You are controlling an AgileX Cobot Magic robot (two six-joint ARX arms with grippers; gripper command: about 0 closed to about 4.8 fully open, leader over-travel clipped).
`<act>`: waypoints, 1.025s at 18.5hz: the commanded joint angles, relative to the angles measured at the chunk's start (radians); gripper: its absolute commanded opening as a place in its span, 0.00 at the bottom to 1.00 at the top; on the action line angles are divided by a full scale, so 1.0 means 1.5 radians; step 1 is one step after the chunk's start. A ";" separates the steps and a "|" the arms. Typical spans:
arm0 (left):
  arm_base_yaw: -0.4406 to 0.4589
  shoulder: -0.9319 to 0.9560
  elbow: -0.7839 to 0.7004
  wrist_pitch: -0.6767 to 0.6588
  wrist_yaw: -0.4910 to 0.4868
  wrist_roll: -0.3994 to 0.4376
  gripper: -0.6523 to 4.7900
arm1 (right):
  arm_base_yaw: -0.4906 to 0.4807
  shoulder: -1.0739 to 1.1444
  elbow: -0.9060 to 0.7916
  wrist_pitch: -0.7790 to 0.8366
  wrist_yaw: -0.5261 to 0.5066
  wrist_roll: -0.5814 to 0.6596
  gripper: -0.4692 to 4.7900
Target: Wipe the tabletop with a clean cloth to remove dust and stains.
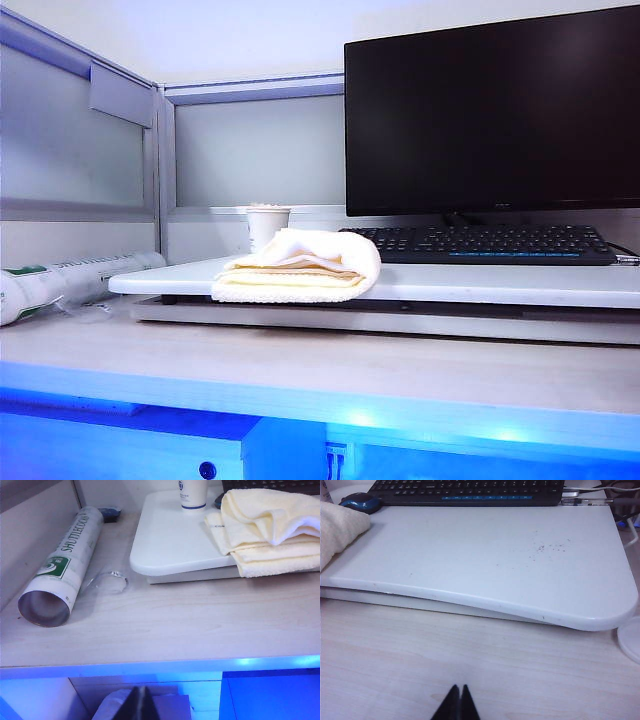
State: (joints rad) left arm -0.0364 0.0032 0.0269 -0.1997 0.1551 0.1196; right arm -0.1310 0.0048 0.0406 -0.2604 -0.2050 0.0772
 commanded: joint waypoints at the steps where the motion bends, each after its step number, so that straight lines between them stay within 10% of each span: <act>1: 0.001 0.000 -0.001 -0.016 -0.001 0.000 0.11 | 0.000 -0.002 -0.001 -0.001 0.002 -0.002 0.08; 10: 0.001 0.000 -0.001 -0.016 -0.001 0.000 0.11 | 0.000 -0.002 -0.001 0.000 0.000 0.003 0.08; 15: 0.000 0.000 0.000 -0.011 0.092 -0.004 0.11 | 0.001 -0.002 0.014 0.063 -0.060 0.129 0.56; 19: 0.000 0.000 0.001 0.020 0.201 -0.035 0.11 | 0.001 0.080 0.156 0.057 -0.107 0.141 0.68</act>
State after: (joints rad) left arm -0.0364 0.0032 0.0261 -0.1764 0.4076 0.0704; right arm -0.1303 0.0937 0.2470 -0.1837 -0.3439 0.2852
